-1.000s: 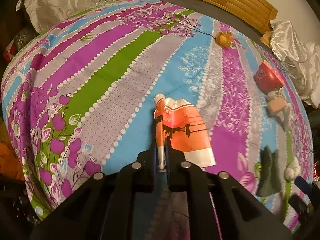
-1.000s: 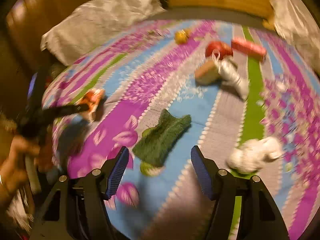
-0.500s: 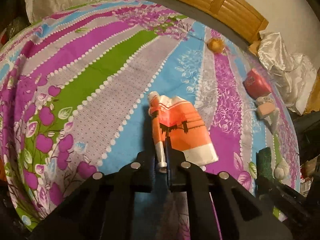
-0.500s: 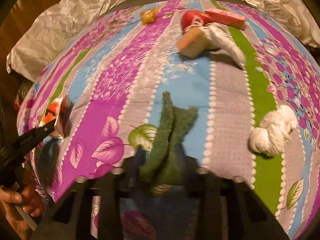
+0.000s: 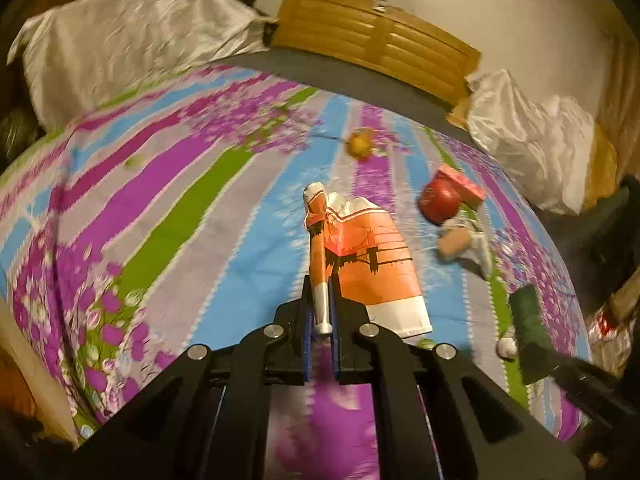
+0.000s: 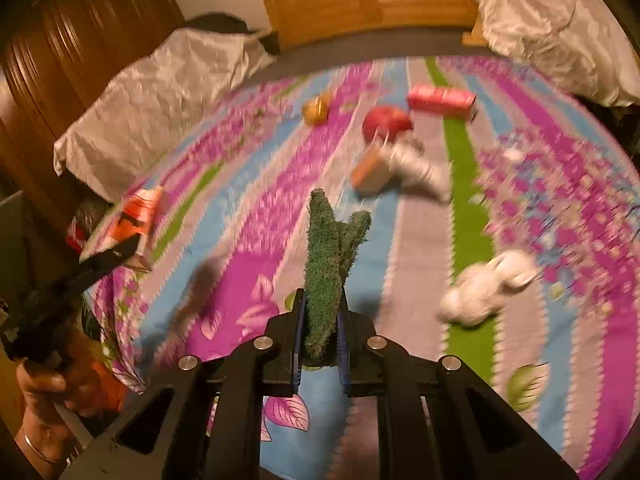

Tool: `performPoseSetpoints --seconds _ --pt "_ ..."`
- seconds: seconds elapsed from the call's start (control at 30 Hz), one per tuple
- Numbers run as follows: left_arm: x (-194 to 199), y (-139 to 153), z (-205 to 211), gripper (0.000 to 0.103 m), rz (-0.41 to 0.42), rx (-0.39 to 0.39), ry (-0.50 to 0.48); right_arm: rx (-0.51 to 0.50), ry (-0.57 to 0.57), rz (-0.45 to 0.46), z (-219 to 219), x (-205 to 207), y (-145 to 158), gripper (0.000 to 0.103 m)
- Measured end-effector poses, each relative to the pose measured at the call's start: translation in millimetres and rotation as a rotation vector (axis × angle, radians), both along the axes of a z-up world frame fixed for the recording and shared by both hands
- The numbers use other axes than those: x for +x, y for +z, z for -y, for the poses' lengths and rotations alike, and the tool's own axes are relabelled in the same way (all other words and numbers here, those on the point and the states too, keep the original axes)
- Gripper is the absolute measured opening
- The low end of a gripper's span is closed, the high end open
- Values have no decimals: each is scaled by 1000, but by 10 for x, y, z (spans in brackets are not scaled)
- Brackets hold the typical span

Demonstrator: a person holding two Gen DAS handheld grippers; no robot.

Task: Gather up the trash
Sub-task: 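Carry the orange-and-white packet and green fuzzy item over the wastebasket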

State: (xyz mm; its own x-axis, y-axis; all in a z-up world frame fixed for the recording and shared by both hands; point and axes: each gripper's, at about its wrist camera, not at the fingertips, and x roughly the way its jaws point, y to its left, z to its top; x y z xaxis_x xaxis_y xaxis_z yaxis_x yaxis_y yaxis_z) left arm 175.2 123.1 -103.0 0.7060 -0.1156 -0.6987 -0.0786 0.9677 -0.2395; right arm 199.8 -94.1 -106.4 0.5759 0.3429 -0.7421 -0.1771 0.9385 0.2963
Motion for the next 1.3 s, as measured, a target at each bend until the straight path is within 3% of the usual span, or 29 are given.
performPoseSetpoints --seconds 0.27,0.63,0.93,1.3 --pt "70 430 1034 5 106 121 -207 -15 -139 158 690 -380 689 15" --pt "-46 955 2762 6 228 128 -532 -75 -457 285 2129 -1282 1342 15" --pt "-440 1129 4049 6 306 151 -779 -123 -706 323 3262 -2105 1487 15" --pt "-921 1107 5198 6 347 188 -1012 -160 -925 313 4267 -3007 1440 15"
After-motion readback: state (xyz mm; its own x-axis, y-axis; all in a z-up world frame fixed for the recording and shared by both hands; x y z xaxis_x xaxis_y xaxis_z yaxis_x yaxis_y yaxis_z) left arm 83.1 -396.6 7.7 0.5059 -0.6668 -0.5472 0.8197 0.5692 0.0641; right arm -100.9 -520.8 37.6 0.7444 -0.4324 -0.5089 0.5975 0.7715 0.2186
